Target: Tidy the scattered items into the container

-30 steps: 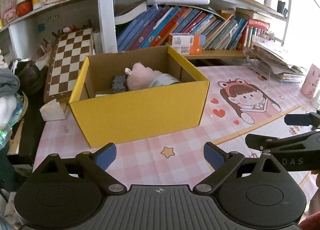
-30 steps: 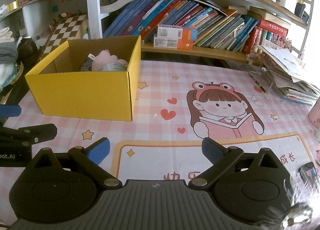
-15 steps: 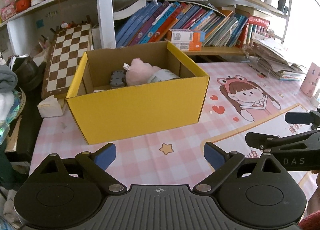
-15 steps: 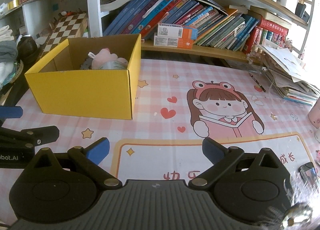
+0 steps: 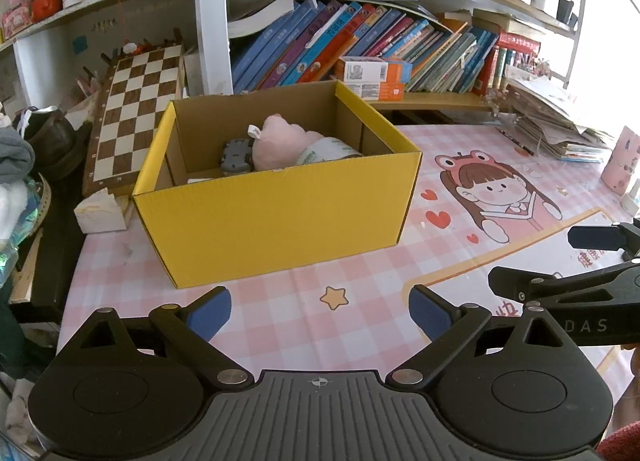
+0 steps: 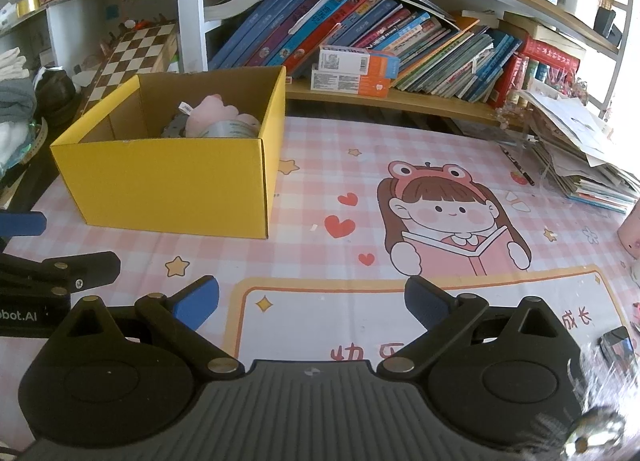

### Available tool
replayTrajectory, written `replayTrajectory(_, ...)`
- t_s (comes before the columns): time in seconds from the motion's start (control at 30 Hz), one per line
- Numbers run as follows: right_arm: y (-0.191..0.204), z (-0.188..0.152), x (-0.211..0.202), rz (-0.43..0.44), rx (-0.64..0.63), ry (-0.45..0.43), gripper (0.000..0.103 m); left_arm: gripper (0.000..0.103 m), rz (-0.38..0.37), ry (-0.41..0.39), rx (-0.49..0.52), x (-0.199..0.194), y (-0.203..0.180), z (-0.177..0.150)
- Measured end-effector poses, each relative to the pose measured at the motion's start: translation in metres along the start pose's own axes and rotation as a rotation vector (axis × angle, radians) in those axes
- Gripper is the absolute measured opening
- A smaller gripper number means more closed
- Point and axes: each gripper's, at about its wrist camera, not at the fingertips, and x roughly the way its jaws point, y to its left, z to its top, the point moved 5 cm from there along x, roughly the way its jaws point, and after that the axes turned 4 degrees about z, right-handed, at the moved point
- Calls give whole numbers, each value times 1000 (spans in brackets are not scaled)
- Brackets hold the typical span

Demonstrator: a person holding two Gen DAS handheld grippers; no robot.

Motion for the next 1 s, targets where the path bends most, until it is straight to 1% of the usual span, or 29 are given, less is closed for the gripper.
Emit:
replayTrajectory(0.13,0,1,1,-1,-1,0,101,98,-1,-2,0,1,0,0)
replayTrajectory(0.27,1,2,1,-3,-3,-1,103,98,-3,-8,0,1,1,3)
replayTrajectory(1.0,3,5,6,-11,-17,8,103,98,-5,-6,2,3,1,4)
